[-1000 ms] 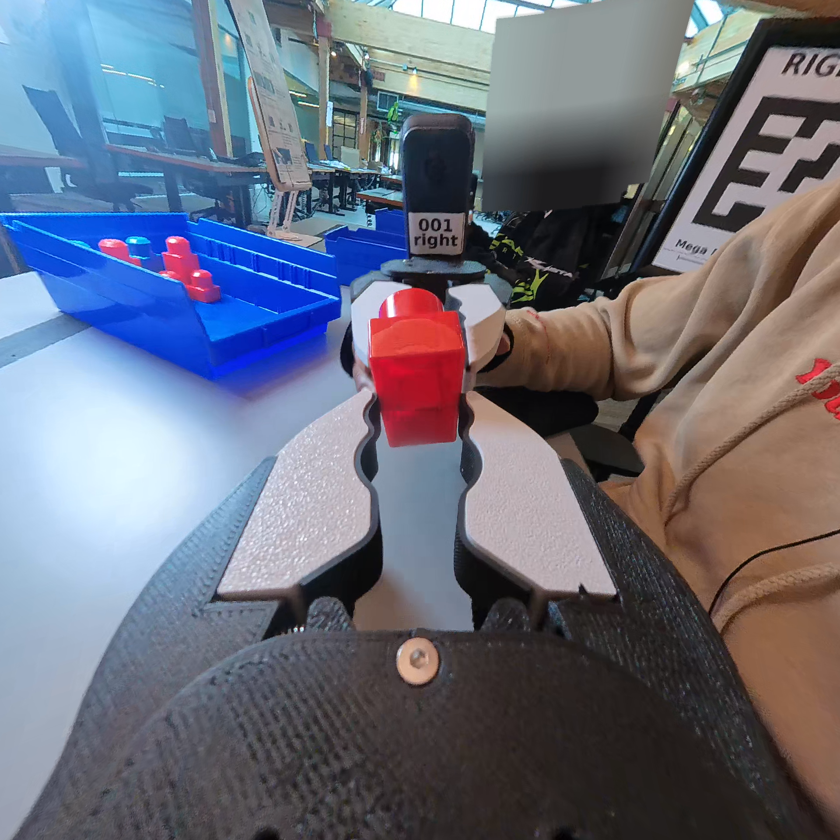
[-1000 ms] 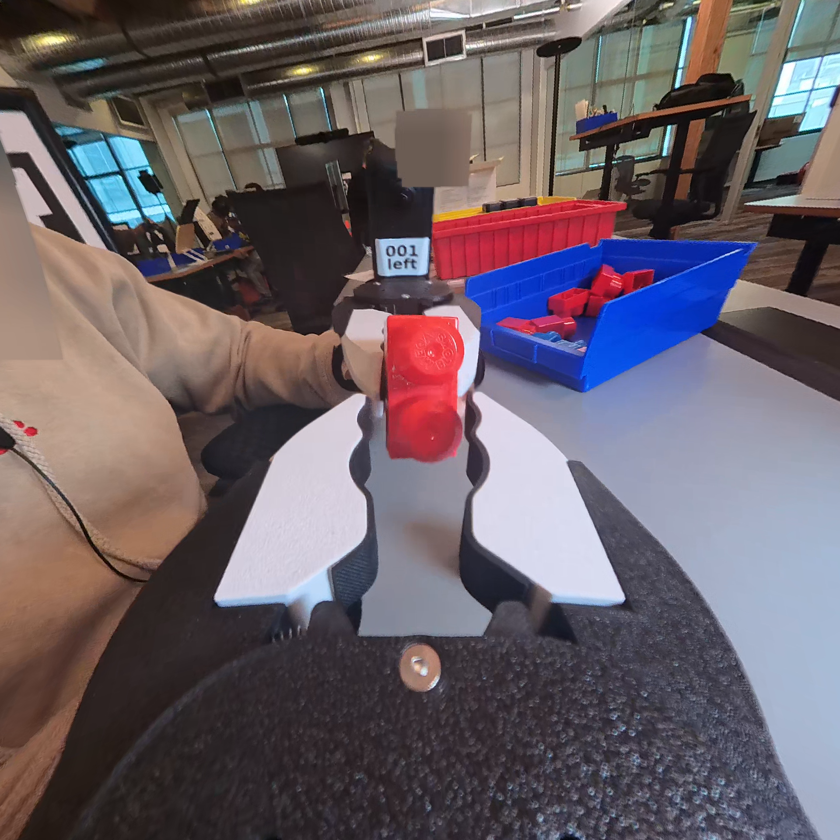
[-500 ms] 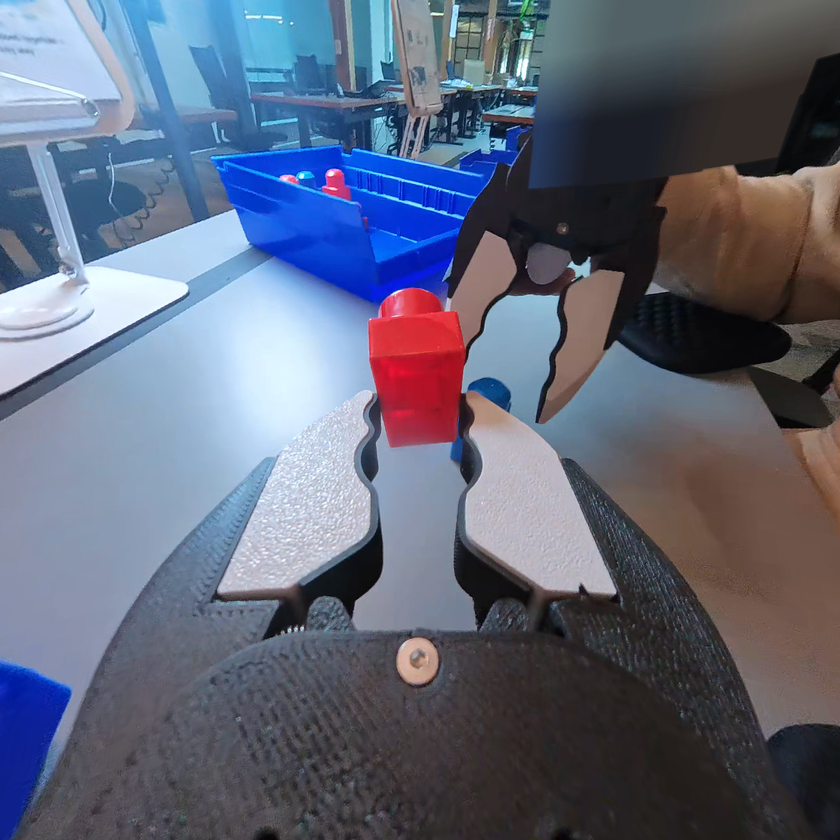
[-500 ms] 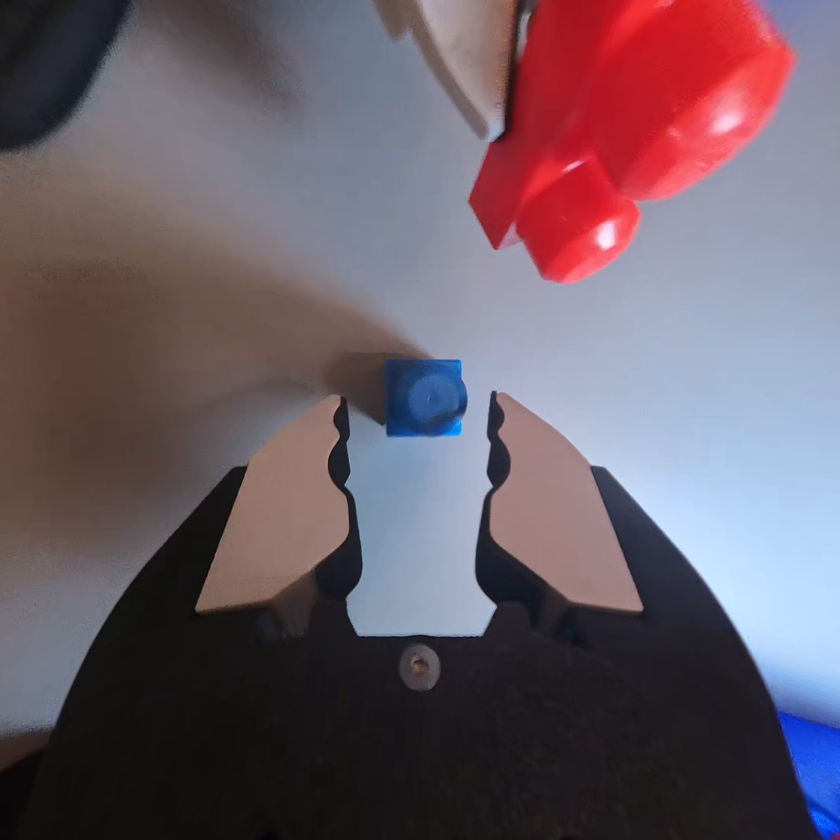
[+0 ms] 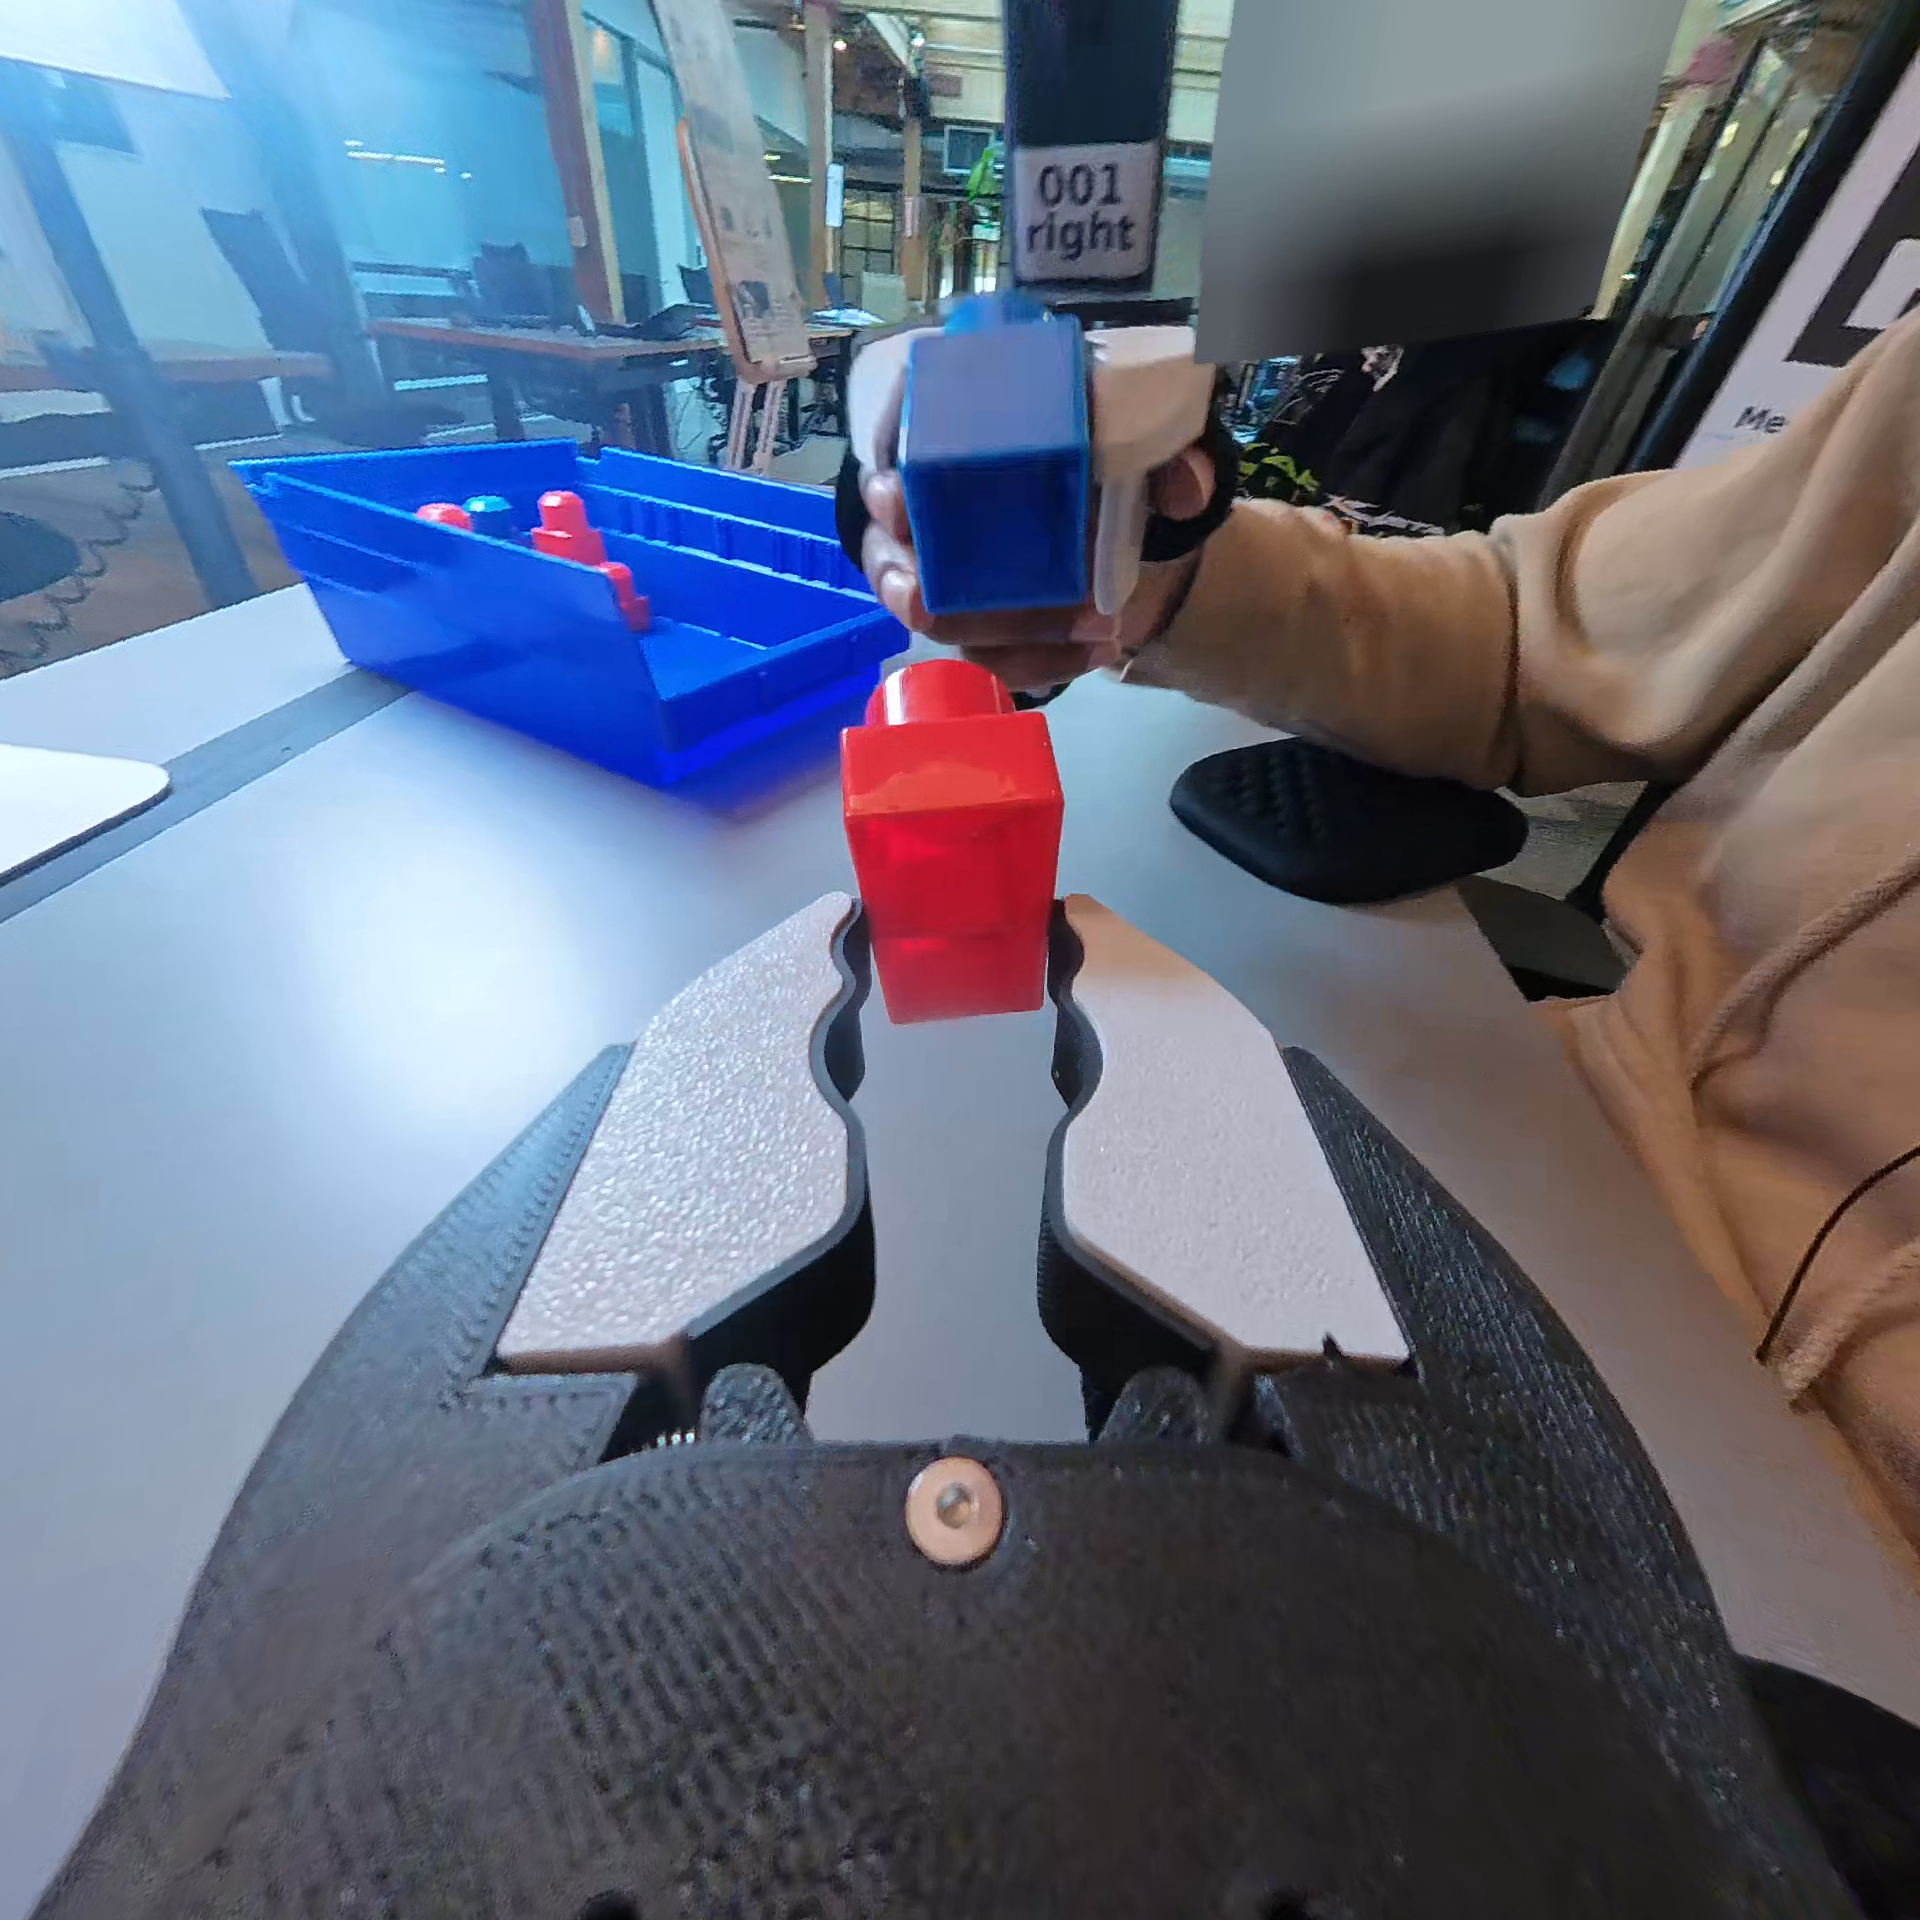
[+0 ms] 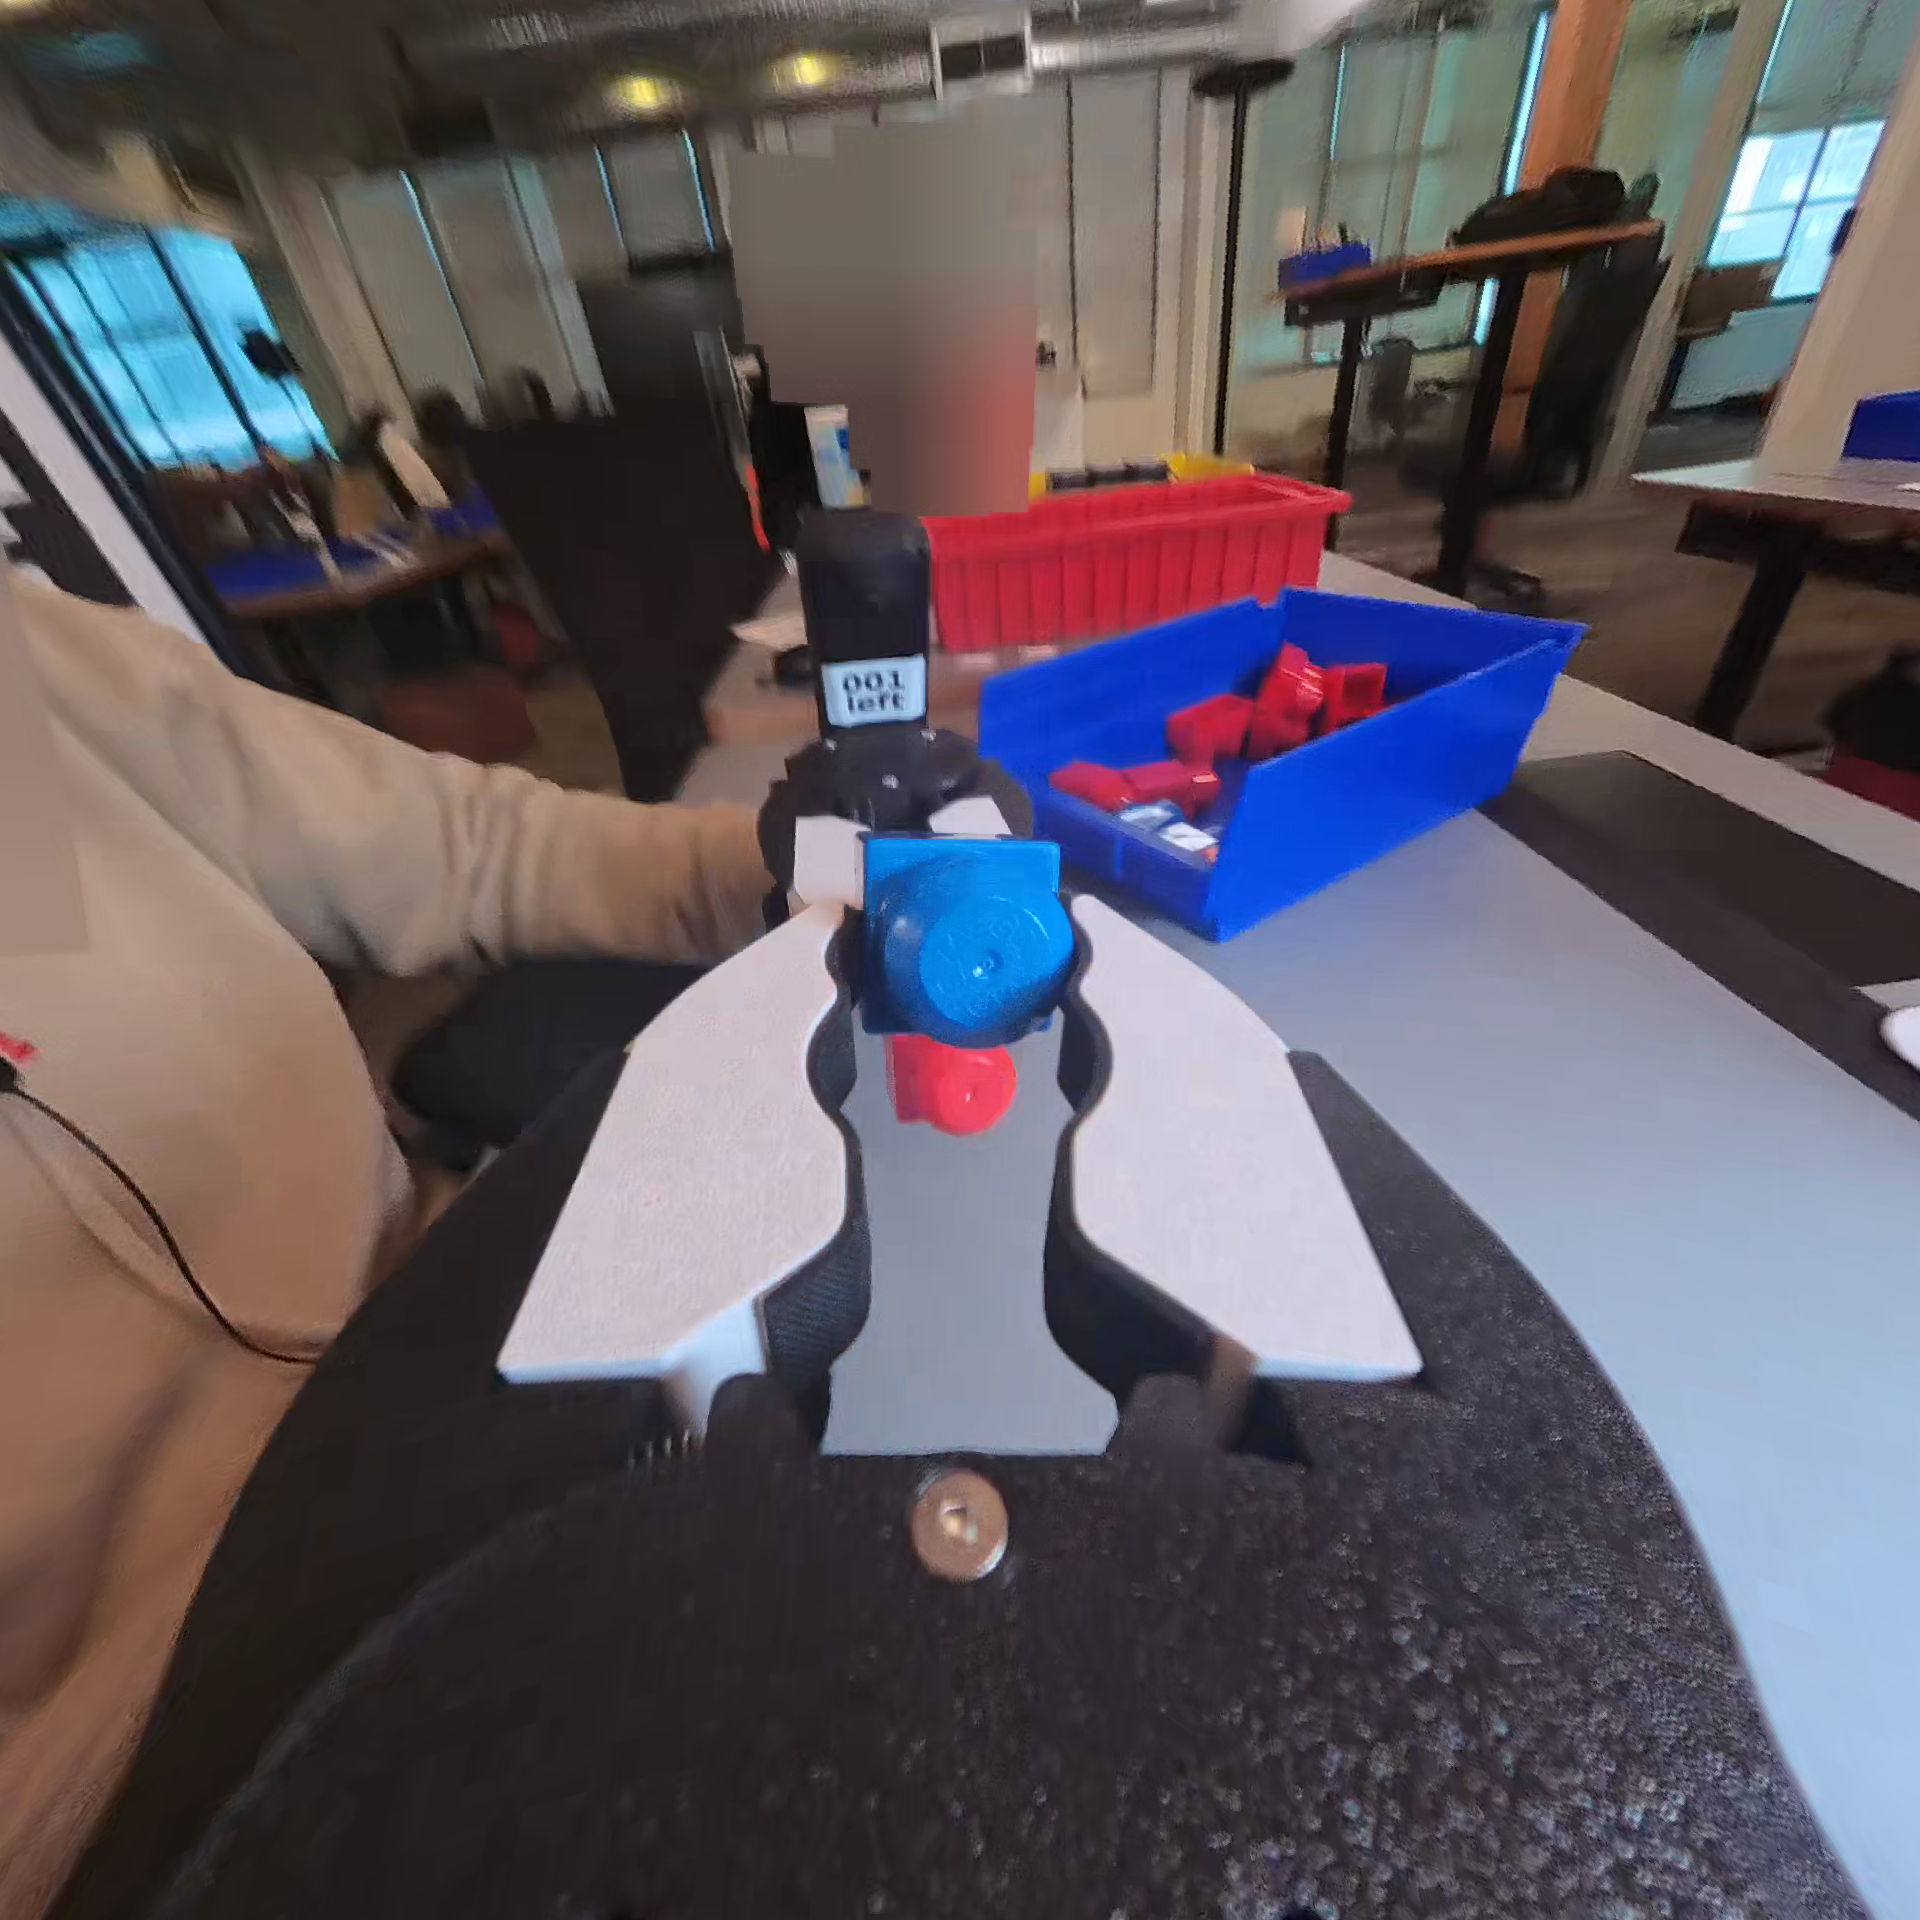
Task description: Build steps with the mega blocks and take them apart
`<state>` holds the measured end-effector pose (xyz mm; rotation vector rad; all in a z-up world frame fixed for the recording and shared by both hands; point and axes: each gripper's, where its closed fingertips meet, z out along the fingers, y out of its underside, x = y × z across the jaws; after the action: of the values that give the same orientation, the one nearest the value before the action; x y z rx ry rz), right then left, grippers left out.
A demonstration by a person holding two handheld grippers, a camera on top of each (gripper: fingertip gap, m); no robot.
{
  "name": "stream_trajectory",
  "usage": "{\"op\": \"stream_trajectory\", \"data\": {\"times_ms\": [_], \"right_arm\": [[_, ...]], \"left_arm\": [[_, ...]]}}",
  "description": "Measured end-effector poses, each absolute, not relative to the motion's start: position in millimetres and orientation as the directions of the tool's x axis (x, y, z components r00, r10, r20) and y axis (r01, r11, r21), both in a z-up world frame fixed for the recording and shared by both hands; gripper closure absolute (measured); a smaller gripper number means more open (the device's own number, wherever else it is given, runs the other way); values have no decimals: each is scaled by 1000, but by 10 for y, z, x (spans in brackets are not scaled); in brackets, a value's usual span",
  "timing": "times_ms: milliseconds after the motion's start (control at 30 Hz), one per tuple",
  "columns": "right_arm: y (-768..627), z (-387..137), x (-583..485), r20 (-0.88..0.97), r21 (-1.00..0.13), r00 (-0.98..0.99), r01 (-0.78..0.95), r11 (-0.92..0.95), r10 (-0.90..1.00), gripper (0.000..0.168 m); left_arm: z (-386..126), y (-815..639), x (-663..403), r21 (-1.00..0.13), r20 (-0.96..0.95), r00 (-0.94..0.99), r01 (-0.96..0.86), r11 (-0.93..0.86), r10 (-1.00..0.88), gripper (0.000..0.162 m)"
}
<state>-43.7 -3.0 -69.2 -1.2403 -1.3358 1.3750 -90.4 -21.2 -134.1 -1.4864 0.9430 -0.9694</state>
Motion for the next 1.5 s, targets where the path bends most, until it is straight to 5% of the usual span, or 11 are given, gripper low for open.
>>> {"op": "stream_trajectory", "data": {"times_ms": [533, 733, 1000, 1167, 1267, 1367, 1500], "right_arm": [[-263, -1390, -561, -145, -941, -221, 333, -64, 964, 133], [-221, -1225, -512, -123, -955, -221, 291, -55, 968, 125], [-163, -1070, -445, -70, -965, -195, 263, -16, 978, 136], [786, -421, 99, 13, -962, 219, 268, -47, 976, 137], [1807, -284, 817, 110, -929, 605, 345, -136, 788, 137], [2590, -731, 1429, 167, -808, 768, 466, -361, 618, 136], [3099, -1431, 1591, 60, -708, 842, 414, -572, 536, 137]], "left_arm": [[-1706, -388, -648, -954, 132, 275, -224, -197, -952, 129], [-1529, -361, -642, -972, 108, 288, -168, -161, -952, 129], [-1495, -340, -688, -975, 132, 305, -134, -179, -943, 129], [-1412, -130, -879, -981, 125, 429, -85, -177, -895, 128], [-1389, -51, -952, -984, 120, 467, -59, -166, -876, 131], [-1459, -16, -964, -983, 104, 483, -86, -165, -870, 132], [-1573, 28, -988, -978, 73, 508, -132, -161, -858, 133]]}}
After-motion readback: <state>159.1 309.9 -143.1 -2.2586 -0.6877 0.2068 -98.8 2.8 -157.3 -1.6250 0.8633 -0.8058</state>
